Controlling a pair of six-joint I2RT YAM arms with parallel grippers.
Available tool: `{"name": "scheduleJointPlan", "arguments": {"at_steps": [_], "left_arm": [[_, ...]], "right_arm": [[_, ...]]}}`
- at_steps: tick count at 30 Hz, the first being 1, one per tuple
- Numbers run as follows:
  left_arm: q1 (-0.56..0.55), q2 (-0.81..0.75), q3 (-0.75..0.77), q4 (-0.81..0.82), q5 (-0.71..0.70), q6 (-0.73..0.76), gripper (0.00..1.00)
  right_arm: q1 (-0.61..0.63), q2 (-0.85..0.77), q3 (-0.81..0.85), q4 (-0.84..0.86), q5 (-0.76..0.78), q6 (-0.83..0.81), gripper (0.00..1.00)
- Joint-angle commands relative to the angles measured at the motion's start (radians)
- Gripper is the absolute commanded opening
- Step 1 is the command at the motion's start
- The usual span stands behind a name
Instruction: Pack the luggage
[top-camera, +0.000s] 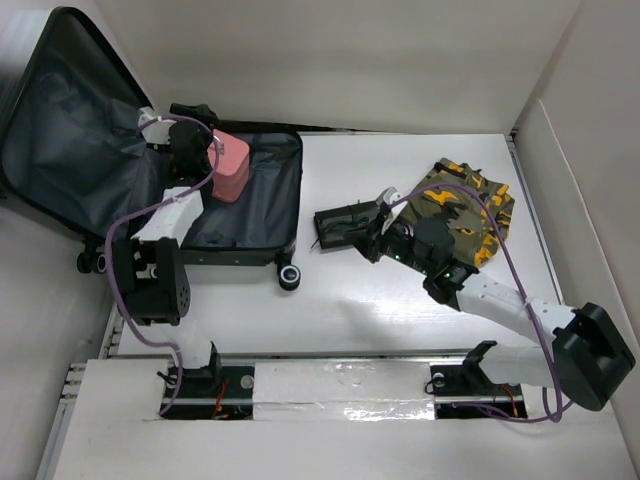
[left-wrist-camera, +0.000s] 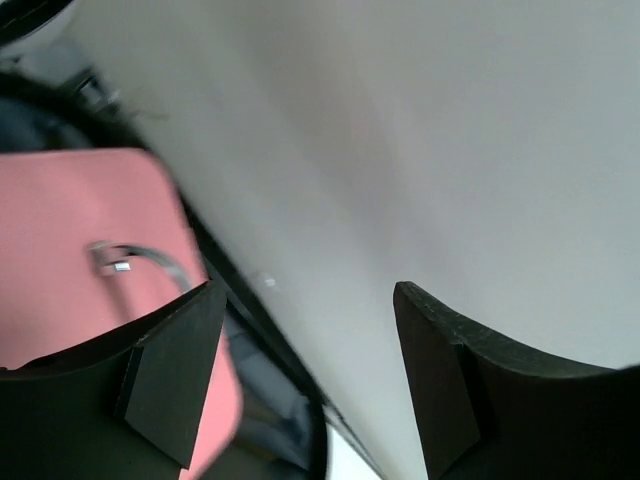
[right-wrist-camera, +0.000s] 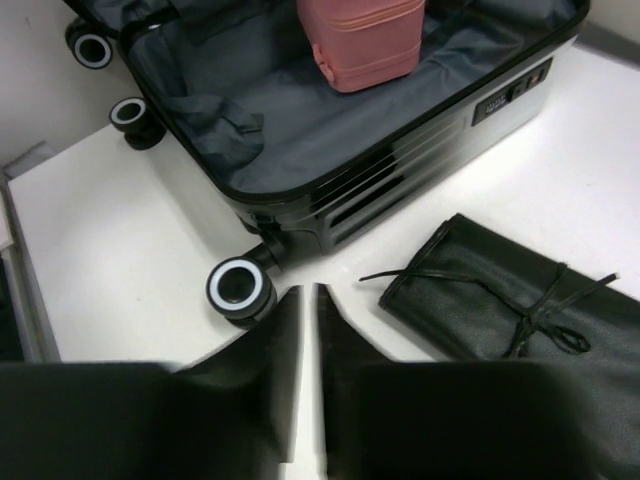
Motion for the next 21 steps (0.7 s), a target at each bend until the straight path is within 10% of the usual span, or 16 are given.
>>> {"name": "scheduleJointPlan", "arguments": {"at_steps": [1,7,12,20,21], "left_arm": [[-0.045,-0.16,-0.018,0.081,-0.035,0.15,0.66],[-0.081,-0.337,-0.148,0.133,-0.014,0.19,0.59],[-0.29,-0.417,-0.248,0.141,-0.031,0.262,0.0],[-0.704,-0.31,-0.353,0.058,-0.132,0.226,0.0],[-0.767,-0.265,-0.338,0.023,-0.199,0.215,0.16]], "right_arm": [[0.006,-0.041,0.022,0.022,0.03,-0.011,0.08],[-0.035,-0.069,0.008,-0.023,0.169,0.019,0.0],[-0.1,-0.135,-0.024,-0.032,0.195,0.059,0.0],[-0.197,-0.33,-0.098,-0.107,0.405,0.118,0.0],[-0.209,-0.345,-0.102,-0.115,0.424,0.124,0.0]]}}
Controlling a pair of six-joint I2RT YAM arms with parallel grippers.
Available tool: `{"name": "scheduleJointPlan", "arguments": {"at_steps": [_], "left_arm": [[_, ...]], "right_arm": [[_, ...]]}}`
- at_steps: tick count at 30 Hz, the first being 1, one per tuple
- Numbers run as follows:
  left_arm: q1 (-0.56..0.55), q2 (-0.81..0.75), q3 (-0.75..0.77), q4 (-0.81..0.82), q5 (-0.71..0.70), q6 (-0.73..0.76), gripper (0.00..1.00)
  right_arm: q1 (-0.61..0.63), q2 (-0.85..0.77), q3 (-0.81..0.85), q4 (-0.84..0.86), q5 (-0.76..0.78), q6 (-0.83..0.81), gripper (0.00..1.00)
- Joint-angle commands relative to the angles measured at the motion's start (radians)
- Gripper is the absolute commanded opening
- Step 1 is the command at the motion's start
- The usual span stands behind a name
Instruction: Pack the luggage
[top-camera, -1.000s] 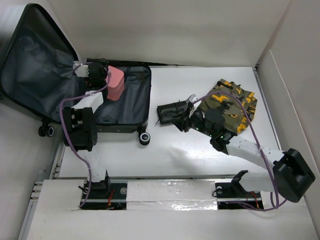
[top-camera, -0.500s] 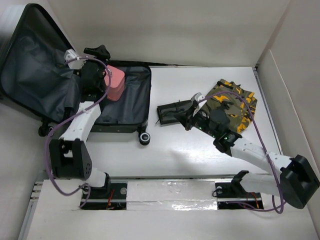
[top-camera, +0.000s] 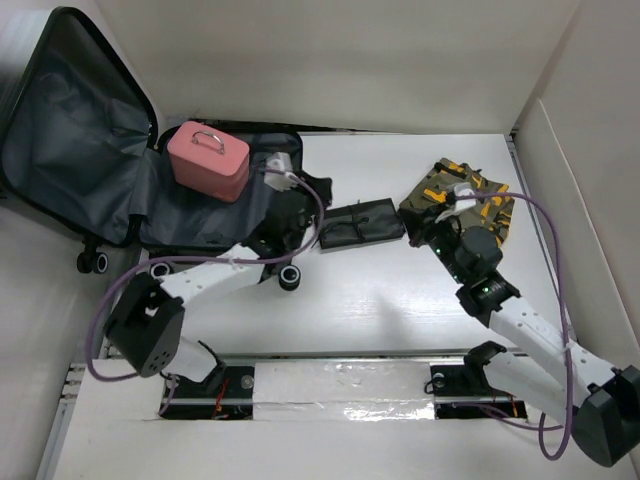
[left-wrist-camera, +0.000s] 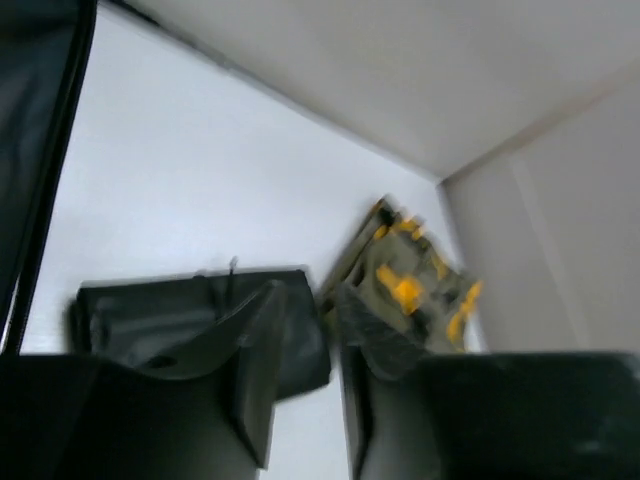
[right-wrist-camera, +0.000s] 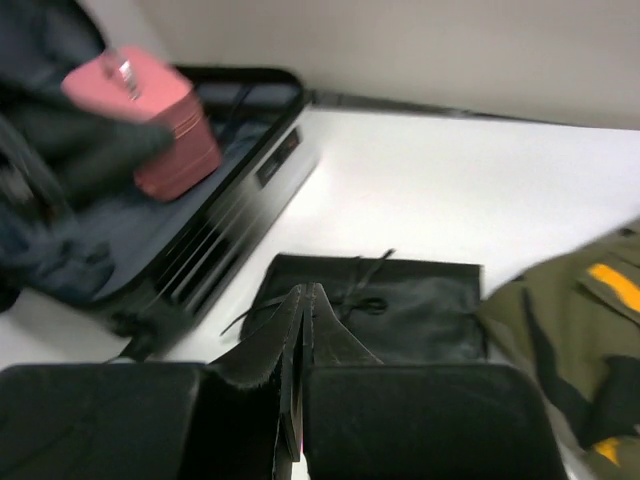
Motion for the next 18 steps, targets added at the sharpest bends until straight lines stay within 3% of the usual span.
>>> {"name": "scheduleJointPlan", "arguments": {"at_steps": [1,2,3,5,8,11,14,18], "left_arm": [[-0.1,0.071,0.057,-0.102,-0.149,-0.017,0.25],[-0.135,0.096,0.092,-0.146,-0.191,-0.015,0.32],[-0.193,0.147,0.111,-0.167,-0.279,-0.017,0.46],[-0.209,0.204,0.176,-0.235,-0.306,-0.057,0.52],[-0.209,0.304,0.226,-0.256,-0.234,-0.101,0.55],[-0.209,0.419,0.351,-0.347,-0.214,-0.042,0.57],[-0.209,0.536,0.483,-0.423,-0.16,0.102,0.56],[-0.209,0.59,0.528,-0.421,-0.064,0.326,0.5]], "right_arm": [[-0.052,-0.061,-0.021,-0.022,0.117,0.04,0.01],[-0.052,-0.095,-0.029,-0.025,0.125,0.043,0.02],[-0.067,-0.112,-0.032,-0.033,0.143,0.044,0.04],[-0.092,-0.144,-0.041,-0.048,0.145,0.052,0.09],[-0.106,-0.181,-0.049,-0.054,0.129,0.064,0.15],[-0.131,-0.183,-0.053,-0.053,0.111,0.076,0.2],[-0.157,-0.172,-0.052,-0.053,0.065,0.089,0.21],[-0.193,-0.19,-0.056,-0.053,0.033,0.098,0.21]]}}
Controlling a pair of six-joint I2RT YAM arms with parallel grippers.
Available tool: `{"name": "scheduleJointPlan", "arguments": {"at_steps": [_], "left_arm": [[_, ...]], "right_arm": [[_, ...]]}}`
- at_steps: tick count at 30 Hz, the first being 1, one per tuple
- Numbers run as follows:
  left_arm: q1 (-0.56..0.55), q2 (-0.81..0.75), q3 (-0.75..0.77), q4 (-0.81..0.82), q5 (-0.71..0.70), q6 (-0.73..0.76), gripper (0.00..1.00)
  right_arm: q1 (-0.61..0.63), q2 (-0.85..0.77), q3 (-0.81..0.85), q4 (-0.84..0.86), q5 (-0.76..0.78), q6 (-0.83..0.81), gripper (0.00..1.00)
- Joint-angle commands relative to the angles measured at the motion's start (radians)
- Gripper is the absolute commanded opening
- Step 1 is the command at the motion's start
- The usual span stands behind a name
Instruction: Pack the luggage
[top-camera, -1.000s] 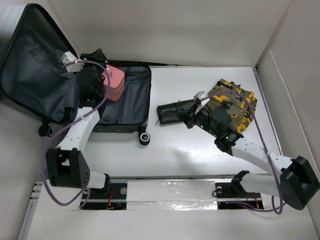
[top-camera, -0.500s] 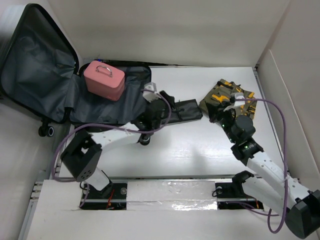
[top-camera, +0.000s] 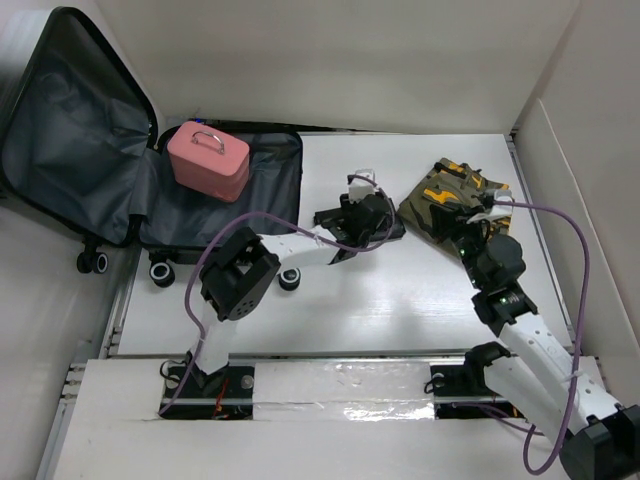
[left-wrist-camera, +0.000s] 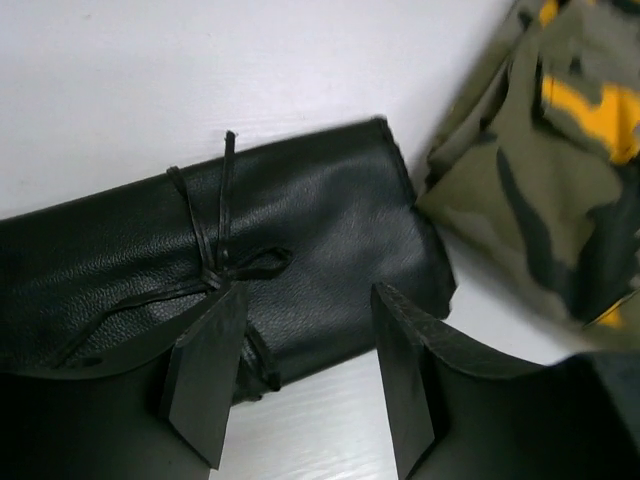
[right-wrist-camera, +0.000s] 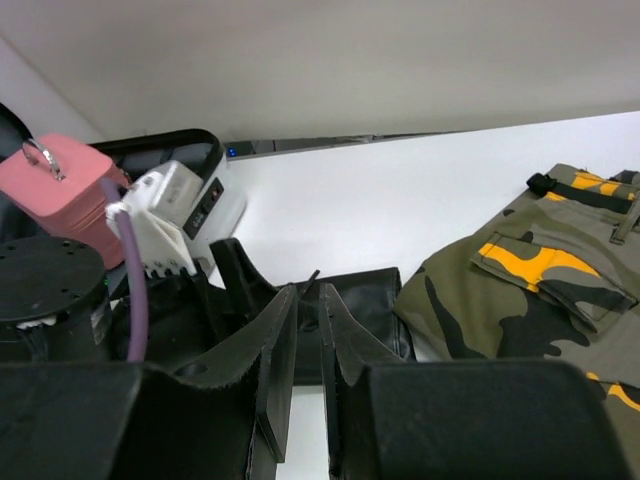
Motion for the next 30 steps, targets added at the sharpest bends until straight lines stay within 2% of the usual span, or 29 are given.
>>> {"name": "scheduleJointPlan", "arguments": {"at_steps": [1,3,5,7,11,15,23,30], "left_arm": [[-0.002,-0.012,0.05,-0.046,0.074,0.248,0.49],[-0.002,-0.021,0.033,-0.051,0.125,0.374,0.47],[-0.002,-0.03,0.013,-0.069,0.145,0.432,0.46],[-0.002,-0.038,-0.002,-0.078,0.234,0.527,0.47],[-0.012,-0.023,-0.003,-0.115,0.282,0.623,0.54],[-0.003,0.03,0.043,-0.156,0.249,0.66,0.55],[0.006,0.076,0.08,-0.21,0.346,0.704,0.52],[0.006,0.163,0.126,-0.216,0.234,0.729,0.54]], "right_arm": [[-0.031,-0.027,-0.006,0.011,-0.038,0.02,0.21],[-0.042,-0.052,-0.012,0.011,-0.038,0.02,0.21],[-0.053,-0.075,-0.015,0.003,-0.04,0.024,0.21],[-0.053,-0.086,-0.015,0.0,-0.041,0.023,0.21],[-0.053,-0.078,-0.012,0.005,-0.055,0.018,0.21],[-0.053,-0.08,-0.008,0.009,-0.075,0.009,0.22],[-0.053,-0.067,-0.004,0.011,-0.086,0.003,0.22],[-0.053,-0.038,-0.006,0.032,-0.102,0.004,0.22]]}}
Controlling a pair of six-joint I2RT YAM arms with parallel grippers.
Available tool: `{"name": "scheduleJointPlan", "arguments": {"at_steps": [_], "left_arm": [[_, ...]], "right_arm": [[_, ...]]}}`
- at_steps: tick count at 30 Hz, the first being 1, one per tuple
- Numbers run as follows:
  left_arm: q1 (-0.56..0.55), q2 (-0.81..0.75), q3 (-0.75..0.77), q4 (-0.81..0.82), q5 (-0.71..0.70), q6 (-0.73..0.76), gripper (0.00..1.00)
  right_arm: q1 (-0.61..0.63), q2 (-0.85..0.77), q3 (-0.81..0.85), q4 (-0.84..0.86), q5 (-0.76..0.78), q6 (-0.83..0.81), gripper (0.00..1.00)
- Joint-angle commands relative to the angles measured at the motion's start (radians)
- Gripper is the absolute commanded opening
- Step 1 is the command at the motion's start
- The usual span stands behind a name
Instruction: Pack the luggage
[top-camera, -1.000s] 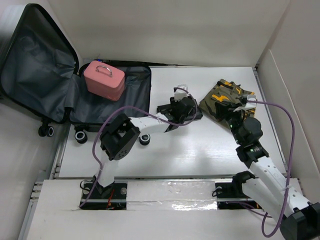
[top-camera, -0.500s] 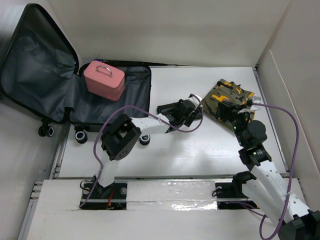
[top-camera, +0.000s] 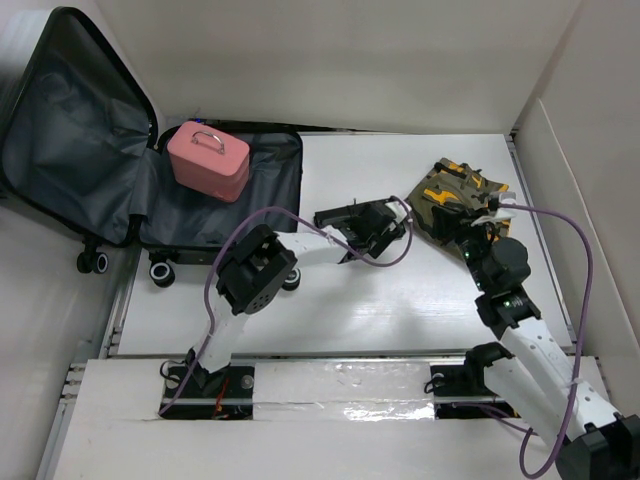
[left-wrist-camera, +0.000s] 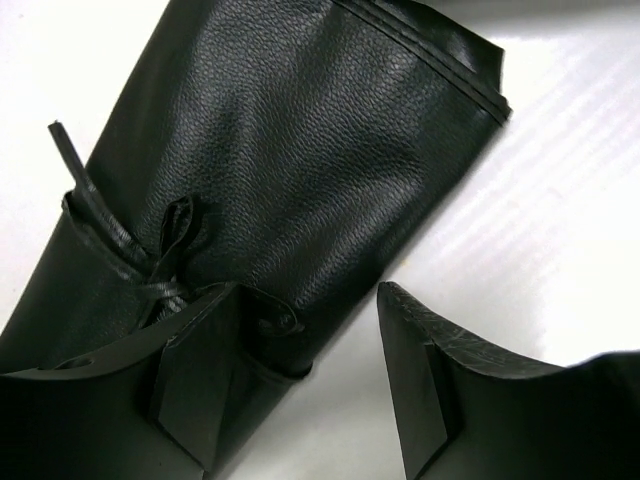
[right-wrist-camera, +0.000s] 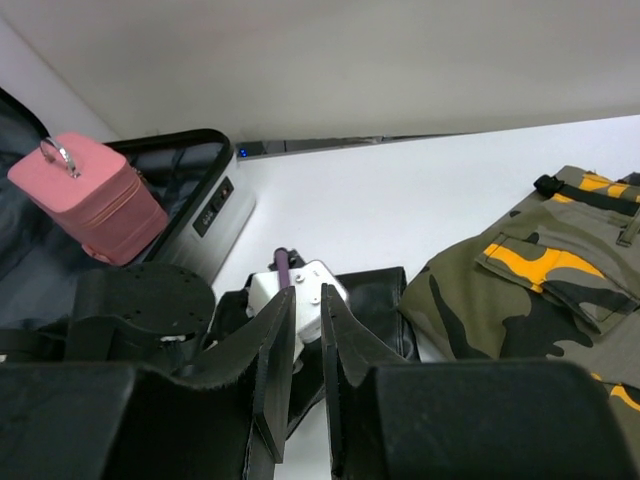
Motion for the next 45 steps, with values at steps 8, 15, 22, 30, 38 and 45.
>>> {"name": "scheduleJointPlan", "arguments": {"at_steps": [8,15,22,30,38,45], "left_arm": [[0.015,0.096,0.075,-0.017,-0.1,0.072,0.11],[0.036,-0.06,-0.017,0.086,-0.023,0.011,0.0],[0.147,-0.347,-0.138,0.241,0.186,-0.16,0.0],[0.318,-0.543,-0.172,0.347,0.307,-0.41,0.0],[0.521,-0.691,-0.261,0.379,0.335,-0.571,0.0],[0.602,-0.815,-0.42,0.315,0.147,-0.602,0.0]], "right_arm": [[-0.006,0.014,0.01,0.054,-0.042,-0.019,0.22],[-0.006,-0.029,0.004,0.045,-0.025,-0.019,0.22],[-0.015,-0.204,-0.023,-0.006,0.099,-0.012,0.22],[-0.015,-0.164,-0.03,0.014,0.071,-0.002,0.22],[-0.015,-0.15,-0.029,0.025,0.028,-0.007,0.22],[-0.005,-0.119,-0.033,0.054,0.002,-0.01,0.23]]}}
